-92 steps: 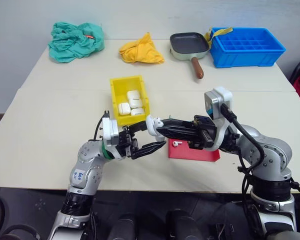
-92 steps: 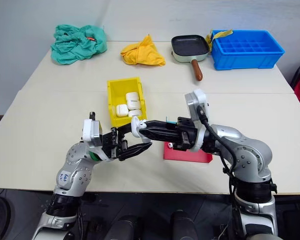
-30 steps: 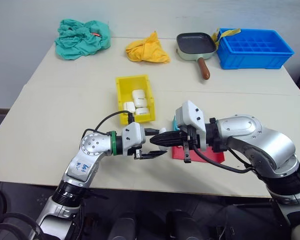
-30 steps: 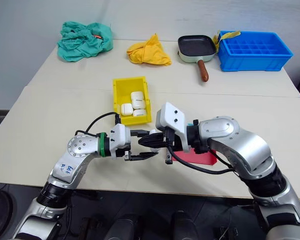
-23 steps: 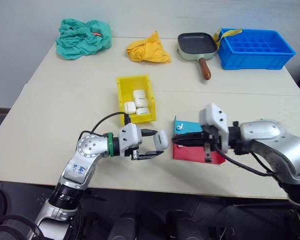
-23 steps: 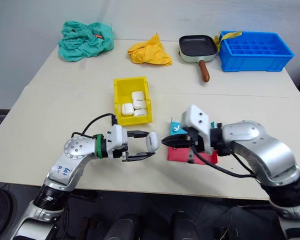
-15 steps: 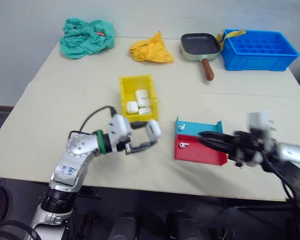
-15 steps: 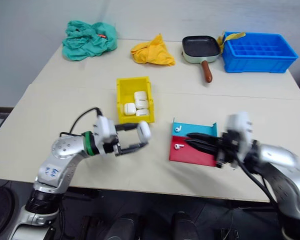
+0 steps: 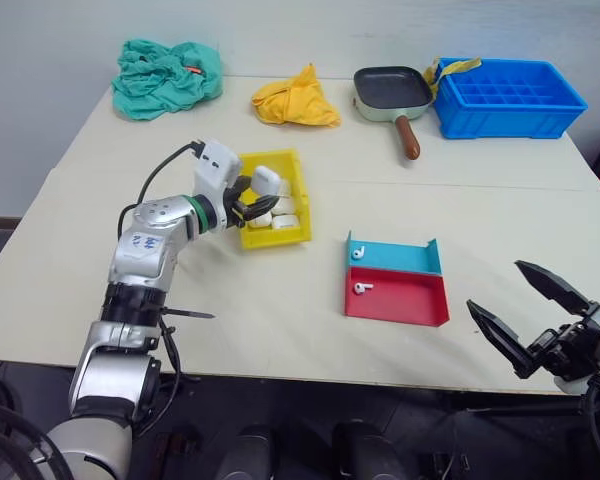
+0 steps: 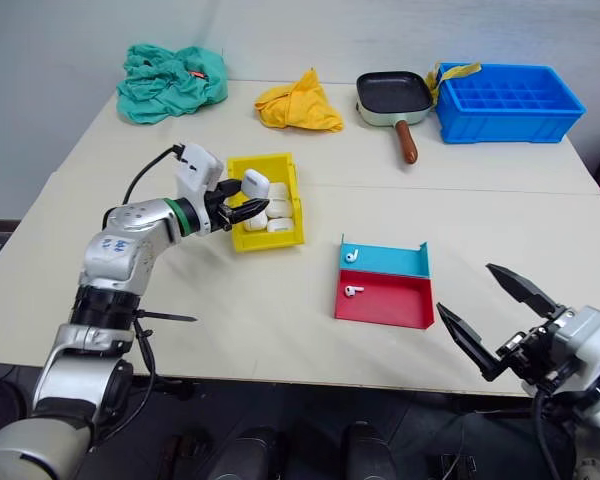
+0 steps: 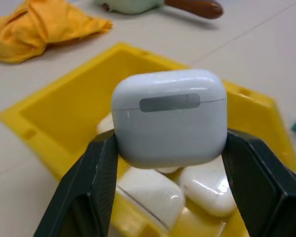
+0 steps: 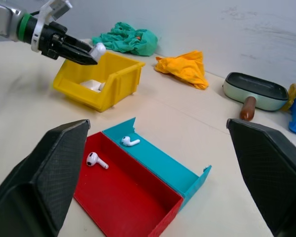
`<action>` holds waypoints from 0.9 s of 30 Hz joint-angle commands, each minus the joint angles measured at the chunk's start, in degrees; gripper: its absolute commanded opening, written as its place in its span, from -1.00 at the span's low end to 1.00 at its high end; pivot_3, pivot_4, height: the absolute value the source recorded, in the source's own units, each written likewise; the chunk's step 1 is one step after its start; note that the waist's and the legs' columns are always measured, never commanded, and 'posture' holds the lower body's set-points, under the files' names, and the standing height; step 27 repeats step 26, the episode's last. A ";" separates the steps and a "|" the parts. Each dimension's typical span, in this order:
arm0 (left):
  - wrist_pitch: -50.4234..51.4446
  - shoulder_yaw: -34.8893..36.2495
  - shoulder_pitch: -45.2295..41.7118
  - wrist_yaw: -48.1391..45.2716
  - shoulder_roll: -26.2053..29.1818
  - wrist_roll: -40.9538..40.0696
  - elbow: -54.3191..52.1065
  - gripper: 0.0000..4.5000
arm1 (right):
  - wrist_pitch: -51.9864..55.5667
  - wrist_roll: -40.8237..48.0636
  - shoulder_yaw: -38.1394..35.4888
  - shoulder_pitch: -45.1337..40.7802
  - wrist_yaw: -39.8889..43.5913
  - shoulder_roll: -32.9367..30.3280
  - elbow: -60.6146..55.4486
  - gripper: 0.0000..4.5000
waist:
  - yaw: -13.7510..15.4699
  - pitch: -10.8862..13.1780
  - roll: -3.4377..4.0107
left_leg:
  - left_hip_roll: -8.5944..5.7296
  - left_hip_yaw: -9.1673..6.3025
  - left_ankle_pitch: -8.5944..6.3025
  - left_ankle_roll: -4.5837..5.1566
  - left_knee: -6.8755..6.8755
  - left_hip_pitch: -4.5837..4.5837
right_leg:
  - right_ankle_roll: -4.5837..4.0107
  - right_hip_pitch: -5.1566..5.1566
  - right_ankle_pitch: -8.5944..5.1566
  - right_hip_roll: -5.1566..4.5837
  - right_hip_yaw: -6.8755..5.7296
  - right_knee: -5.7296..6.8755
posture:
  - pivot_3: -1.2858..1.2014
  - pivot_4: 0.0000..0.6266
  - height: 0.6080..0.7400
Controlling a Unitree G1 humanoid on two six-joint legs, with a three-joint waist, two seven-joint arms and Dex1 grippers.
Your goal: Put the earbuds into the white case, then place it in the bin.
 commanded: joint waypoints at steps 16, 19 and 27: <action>-22.05 23.28 38.15 -22.55 21.68 -8.40 -26.00 0.99 | -5.82 0.11 1.10 -9.83 15.82 -16.63 17.63 1.00 | -2.73 0.02 0.00 | 0.12 -0.05 -0.01 -0.06 -0.16 0.22 | -0.02 -0.02 -0.01 -0.02 0.23 -0.15 | 0.03 -0.52 1.00; -28.74 28.75 50.17 -24.21 24.05 -6.39 -26.71 0.99 | -8.16 -0.50 2.03 -12.72 22.01 -20.47 25.15 1.00 | -2.16 0.05 -0.04 | 0.13 -0.12 -0.03 -0.03 -0.13 0.22 | -0.04 0.09 -0.02 -0.07 0.20 -0.38 | 0.03 -0.52 1.00; -28.47 35.52 69.47 -22.17 19.64 -9.63 -38.26 0.99 | -10.42 -2.22 4.36 -18.76 30.55 -26.14 38.66 1.00 | -0.23 0.05 -0.02 | 0.05 -0.15 -0.17 0.22 -0.14 0.11 | -0.05 0.22 -0.01 -0.25 0.20 -0.82 | 0.03 -0.52 1.00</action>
